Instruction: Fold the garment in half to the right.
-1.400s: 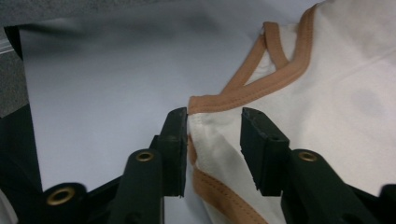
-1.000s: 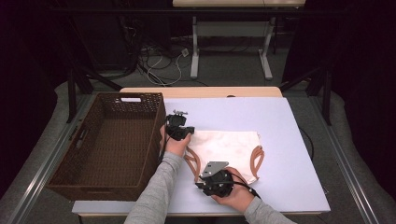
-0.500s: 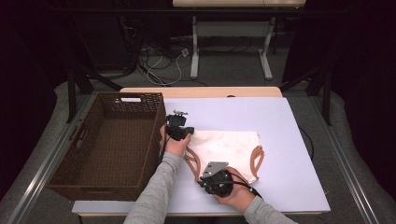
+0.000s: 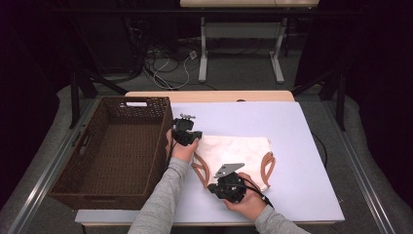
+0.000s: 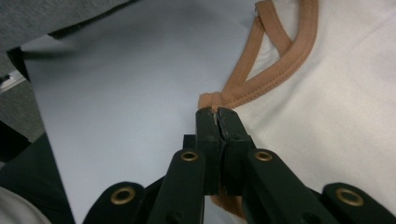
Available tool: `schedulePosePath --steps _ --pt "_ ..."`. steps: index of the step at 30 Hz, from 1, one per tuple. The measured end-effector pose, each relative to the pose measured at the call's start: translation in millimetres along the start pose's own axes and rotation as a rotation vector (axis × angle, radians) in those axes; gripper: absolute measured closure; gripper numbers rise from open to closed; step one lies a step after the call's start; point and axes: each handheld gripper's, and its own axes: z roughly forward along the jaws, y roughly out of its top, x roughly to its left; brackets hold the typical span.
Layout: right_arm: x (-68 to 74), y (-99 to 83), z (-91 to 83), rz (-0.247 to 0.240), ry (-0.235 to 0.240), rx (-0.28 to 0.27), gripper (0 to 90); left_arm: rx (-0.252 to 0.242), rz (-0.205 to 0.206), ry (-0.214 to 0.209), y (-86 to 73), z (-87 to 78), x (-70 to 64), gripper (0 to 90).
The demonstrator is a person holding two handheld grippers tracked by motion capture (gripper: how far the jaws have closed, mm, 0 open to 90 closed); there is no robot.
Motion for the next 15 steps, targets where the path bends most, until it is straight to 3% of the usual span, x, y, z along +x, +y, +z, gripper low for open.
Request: schedulePosePath --steps 15 --pt "-1.7 16.7 -25.3 0.03 0.033 -0.077 88.1 0.016 0.023 0.042 24.7 -24.2 -8.0 88.2"
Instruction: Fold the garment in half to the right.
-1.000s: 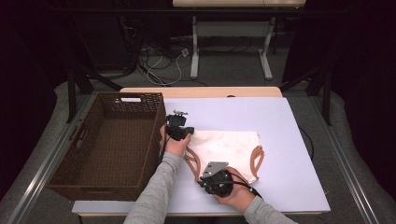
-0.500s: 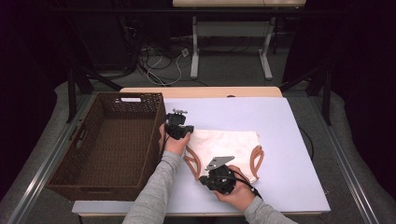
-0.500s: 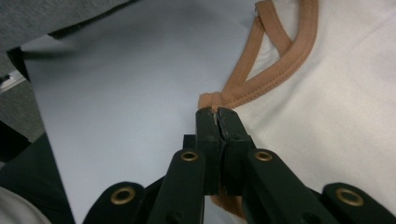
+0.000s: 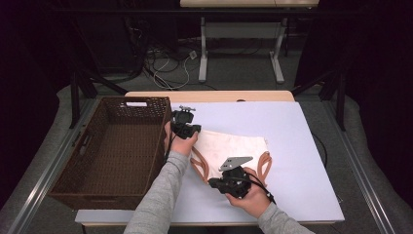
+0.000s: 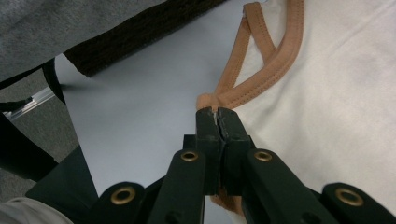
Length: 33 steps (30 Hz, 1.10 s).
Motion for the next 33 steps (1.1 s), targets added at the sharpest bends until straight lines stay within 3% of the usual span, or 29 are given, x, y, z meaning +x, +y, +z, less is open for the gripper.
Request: schedulePosePath --steps 10,22,33 --pt "4.4 15.2 -8.7 -0.011 0.019 -0.056 88.1 -0.013 -0.007 0.034 12.3 -21.8 2.4 88.2" --pt "18.6 33.4 -9.0 -0.038 0.044 -0.084 88.1 -0.03 -0.027 0.069 17.4 -41.0 9.2 88.2" --pt "16.7 18.4 6.5 -0.022 0.037 -0.056 88.1 0.009 -0.031 0.088 15.9 -29.3 7.3 88.2"
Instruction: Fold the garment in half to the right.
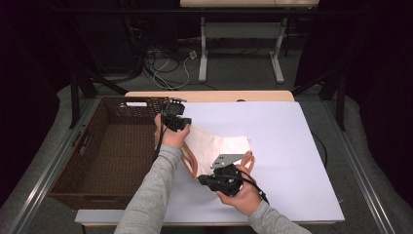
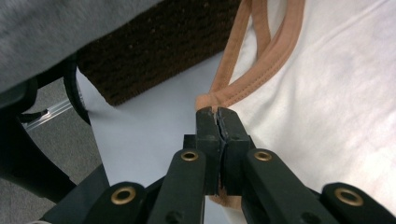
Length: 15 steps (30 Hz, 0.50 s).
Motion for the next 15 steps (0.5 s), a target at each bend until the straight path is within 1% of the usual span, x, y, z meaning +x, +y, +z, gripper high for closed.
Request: schedulePosePath --steps 1,2,3,5,6,7,11,13,15 --pt "-0.3 -1.8 0.0 0.003 0.0 0.013 88.1 0.002 0.002 0.002 0.1 2.0 -1.0 88.2" --pt "-0.8 -4.1 2.1 0.004 0.011 -0.004 88.2 0.01 0.001 -0.001 0.3 3.5 -2.1 88.2" --pt "-0.7 -5.6 1.8 0.007 0.0 0.011 88.1 0.009 -0.002 0.0 0.3 5.2 -3.4 88.2" --pt "-1.2 -9.0 3.3 0.013 0.013 -0.005 88.1 0.01 0.002 -0.002 0.9 7.4 -6.0 88.2" --pt "-1.5 -10.1 2.7 0.015 0.012 -0.005 88.1 0.011 0.005 -0.006 1.4 8.1 -7.3 88.2" --pt "-1.6 -11.0 1.8 0.021 0.015 -0.01 88.1 0.004 0.004 -0.005 1.9 9.1 -9.1 88.2" --pt "-4.2 -13.7 -5.1 0.031 0.016 -0.031 88.1 0.005 0.012 -0.01 5.2 11.6 -17.3 88.2" --pt "-6.8 -15.1 -9.2 0.047 0.02 -0.046 88.2 0.008 0.025 -0.013 7.7 12.9 -21.2 88.2" --pt "-10.4 -16.4 -13.5 0.07 0.029 -0.06 88.1 0.006 0.022 -0.016 10.3 14.7 -26.5 88.2"
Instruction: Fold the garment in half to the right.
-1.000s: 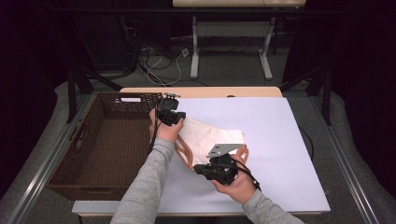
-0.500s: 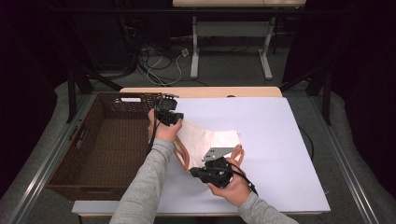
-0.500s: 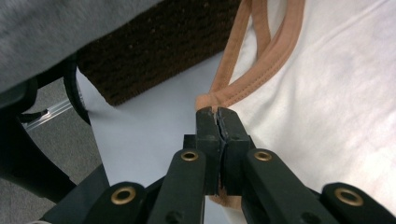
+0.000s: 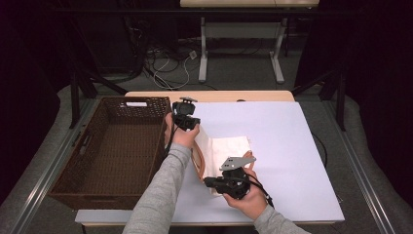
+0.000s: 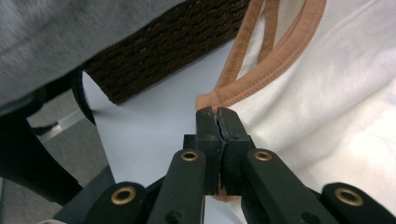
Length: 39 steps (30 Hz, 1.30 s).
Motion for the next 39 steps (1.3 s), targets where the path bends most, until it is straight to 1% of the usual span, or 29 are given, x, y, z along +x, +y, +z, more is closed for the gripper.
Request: schedulePosePath --steps 2,4,8,10,11,12,14,15,16,18,20,22,23,24,29,36,38,39 --pt "-3.5 -0.8 -3.6 0.026 0.008 -0.009 88.1 0.0 0.014 0.001 3.3 1.4 -4.8 88.3" --pt "-6.6 -1.9 -6.0 0.04 0.015 -0.013 88.1 -0.001 0.023 -0.007 6.7 2.8 -10.1 88.2" --pt "-8.9 -4.0 -9.8 0.047 0.012 -0.024 88.1 -0.004 0.033 -0.018 13.2 6.9 -19.7 88.3" --pt "-9.5 -4.7 -12.2 0.043 0.001 -0.031 88.1 -0.008 0.041 -0.021 16.4 8.5 -24.1 88.3" --pt "-9.8 -5.0 -13.9 0.045 0.0 -0.031 88.1 -0.011 0.039 -0.028 17.7 9.4 -26.2 88.3" --pt "-10.8 -5.2 -15.7 0.042 -0.004 -0.033 88.1 -0.011 0.044 -0.03 19.1 10.6 -27.4 88.3" --pt "-12.2 -6.2 -19.3 0.054 -0.009 -0.042 88.1 -0.009 0.04 -0.037 21.2 13.8 -29.4 88.3" --pt "-13.6 -6.7 -20.8 0.052 -0.014 -0.046 88.1 -0.003 0.047 -0.043 22.0 15.8 -29.9 88.3" --pt "-14.9 -7.3 -22.2 0.055 -0.017 -0.047 88.1 0.0 0.043 -0.044 22.4 18.1 -31.3 88.3" --pt "-17.3 -8.7 -24.6 0.061 -0.021 -0.048 88.1 0.008 0.054 -0.044 23.2 21.9 -32.8 88.3" --pt "-18.9 -9.8 -26.5 0.069 -0.023 -0.049 88.1 0.015 0.053 -0.048 23.6 25.3 -34.5 88.3" --pt "-20.5 -10.6 -28.2 0.075 -0.023 -0.048 88.1 0.013 0.041 -0.067 24.3 28.1 -36.5 88.3" --pt "-21.3 -10.9 -29.5 0.079 -0.025 -0.043 88.1 0.012 0.045 -0.069 25.0 29.4 -37.5 88.3" --pt "-21.8 -11.3 -29.7 0.083 -0.025 -0.053 88.1 0.02 0.048 -0.07 26.0 30.2 -38.7 88.3" --pt "-26.2 -12.7 -34.5 0.087 -0.035 -0.048 88.2 0.024 0.059 -0.083 29.0 37.6 -44.6 88.3" --pt "-33.2 -19.8 -39.0 0.095 -0.051 -0.041 88.2 0.036 0.068 -0.098 28.2 50.7 -49.7 88.3" --pt "-34.8 -21.7 -41.1 0.105 -0.053 -0.028 88.2 0.041 0.068 -0.108 27.8 54.6 -50.6 88.3" --pt "-35.8 -22.9 -41.5 0.101 -0.058 -0.032 88.3 0.045 0.072 -0.112 28.0 56.5 -50.7 88.3"
